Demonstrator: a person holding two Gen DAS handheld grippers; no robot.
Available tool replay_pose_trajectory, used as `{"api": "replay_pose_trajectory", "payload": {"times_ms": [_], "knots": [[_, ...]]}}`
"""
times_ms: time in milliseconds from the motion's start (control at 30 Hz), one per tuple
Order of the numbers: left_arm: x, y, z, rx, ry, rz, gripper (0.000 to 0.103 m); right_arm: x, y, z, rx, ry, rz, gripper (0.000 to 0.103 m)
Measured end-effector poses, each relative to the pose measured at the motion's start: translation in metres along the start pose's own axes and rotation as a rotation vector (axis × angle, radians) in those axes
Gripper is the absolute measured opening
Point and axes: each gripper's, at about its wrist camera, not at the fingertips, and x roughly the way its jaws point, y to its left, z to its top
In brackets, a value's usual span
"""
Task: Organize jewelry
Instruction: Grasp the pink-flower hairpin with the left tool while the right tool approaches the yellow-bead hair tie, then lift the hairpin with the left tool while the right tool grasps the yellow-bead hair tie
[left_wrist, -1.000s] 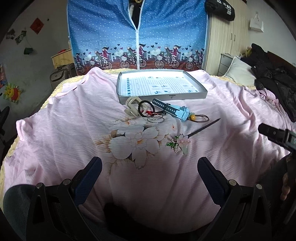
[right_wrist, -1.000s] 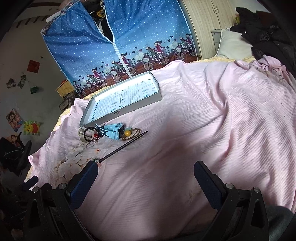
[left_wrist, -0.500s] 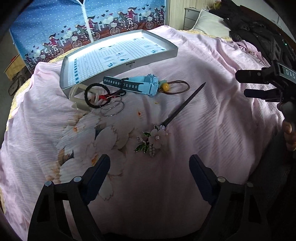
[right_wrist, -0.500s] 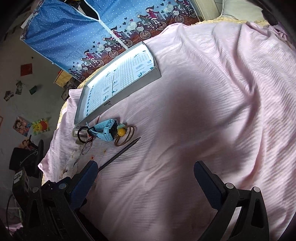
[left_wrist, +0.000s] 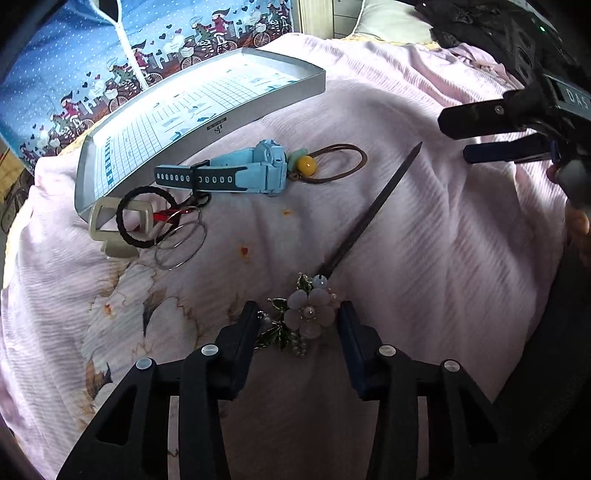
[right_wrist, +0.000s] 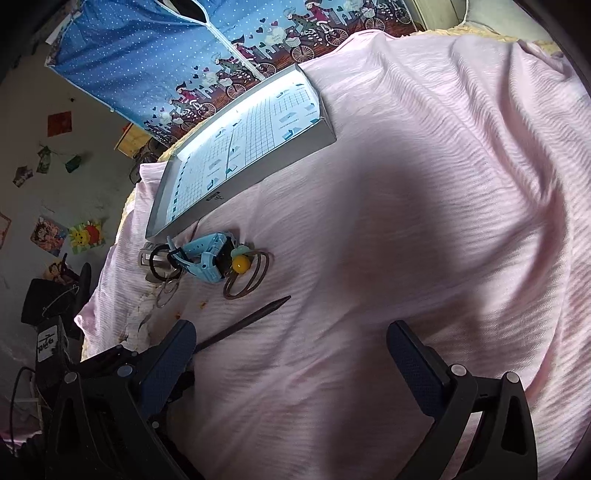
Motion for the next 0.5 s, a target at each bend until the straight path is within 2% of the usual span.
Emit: {"api": "replay_pose_trajectory", "payload": {"times_ms": [167, 300, 400, 500], "knots": [[0.004, 0.03, 0.009, -0.135, -0.007, -0.054, 0.038, 0.008, 0.005, -0.001, -0.028, 0.035, -0.017, 0.103], [0.004, 0.061, 0.009, -0.307, -0.025, -0.105, 0.038, 0.022, 0.014, -0.002, -0.084, 0.061, -0.049, 0.103], [0.007, 0.082, 0.007, -0.447, -0.037, -0.165, 0.038, 0.035, 0.023, 0.001, -0.158, 0.06, -0.089, 0.103], [0.013, 0.1, 0.006, -0.555, -0.043, -0.212, 0.038, 0.047, 0.04, 0.006, -0.283, 0.03, -0.141, 0.103]]}}
